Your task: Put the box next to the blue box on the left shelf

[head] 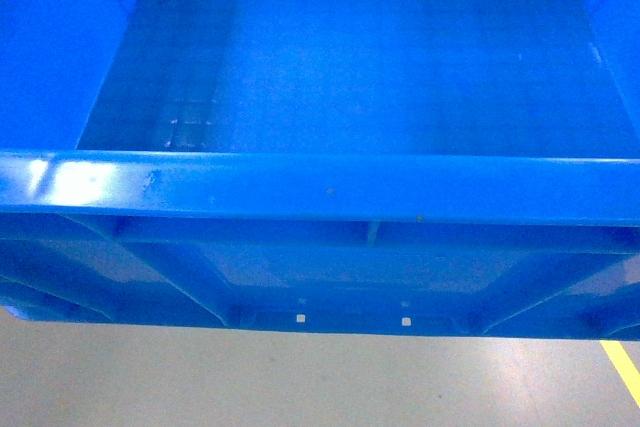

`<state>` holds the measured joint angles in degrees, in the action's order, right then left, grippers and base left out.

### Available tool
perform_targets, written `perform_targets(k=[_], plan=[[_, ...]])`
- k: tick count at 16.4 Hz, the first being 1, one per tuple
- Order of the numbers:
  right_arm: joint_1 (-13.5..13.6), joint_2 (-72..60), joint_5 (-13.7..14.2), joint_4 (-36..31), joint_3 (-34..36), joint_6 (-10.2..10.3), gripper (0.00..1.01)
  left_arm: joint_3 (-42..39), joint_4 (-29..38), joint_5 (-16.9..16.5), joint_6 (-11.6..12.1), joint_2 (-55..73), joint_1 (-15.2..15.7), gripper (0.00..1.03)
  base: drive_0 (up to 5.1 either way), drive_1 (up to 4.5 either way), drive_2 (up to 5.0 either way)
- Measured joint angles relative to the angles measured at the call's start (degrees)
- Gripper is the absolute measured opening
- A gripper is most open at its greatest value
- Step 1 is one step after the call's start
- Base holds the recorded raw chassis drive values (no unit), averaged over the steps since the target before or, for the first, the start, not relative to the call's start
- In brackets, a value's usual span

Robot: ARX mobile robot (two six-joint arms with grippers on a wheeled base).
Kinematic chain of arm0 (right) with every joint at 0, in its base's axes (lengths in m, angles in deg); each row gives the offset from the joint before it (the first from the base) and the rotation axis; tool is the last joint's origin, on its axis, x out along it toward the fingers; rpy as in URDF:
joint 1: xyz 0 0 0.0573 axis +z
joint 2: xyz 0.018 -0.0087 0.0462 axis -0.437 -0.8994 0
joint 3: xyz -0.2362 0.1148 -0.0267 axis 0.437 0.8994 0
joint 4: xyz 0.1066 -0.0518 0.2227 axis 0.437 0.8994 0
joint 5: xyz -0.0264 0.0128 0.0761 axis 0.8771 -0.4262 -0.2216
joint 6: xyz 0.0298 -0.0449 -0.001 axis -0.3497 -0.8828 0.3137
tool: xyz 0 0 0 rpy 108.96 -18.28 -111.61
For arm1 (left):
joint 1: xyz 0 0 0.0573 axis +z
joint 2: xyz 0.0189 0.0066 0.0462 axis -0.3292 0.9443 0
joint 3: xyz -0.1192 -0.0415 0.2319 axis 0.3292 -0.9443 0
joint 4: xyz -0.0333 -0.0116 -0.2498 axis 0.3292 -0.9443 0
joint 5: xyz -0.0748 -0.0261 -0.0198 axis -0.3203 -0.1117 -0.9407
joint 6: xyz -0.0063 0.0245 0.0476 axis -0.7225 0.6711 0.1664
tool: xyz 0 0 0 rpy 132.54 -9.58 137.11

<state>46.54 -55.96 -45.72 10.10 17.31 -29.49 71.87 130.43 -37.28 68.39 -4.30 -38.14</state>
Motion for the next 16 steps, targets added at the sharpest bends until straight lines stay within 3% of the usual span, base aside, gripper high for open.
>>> perform_targets(k=[16], plan=[[0.0,0.0,0.04,0.0,0.0,0.0,0.09,0.0,0.13,0.04,0.0,0.0,-0.02,0.11,0.1,4.27,-4.2]])
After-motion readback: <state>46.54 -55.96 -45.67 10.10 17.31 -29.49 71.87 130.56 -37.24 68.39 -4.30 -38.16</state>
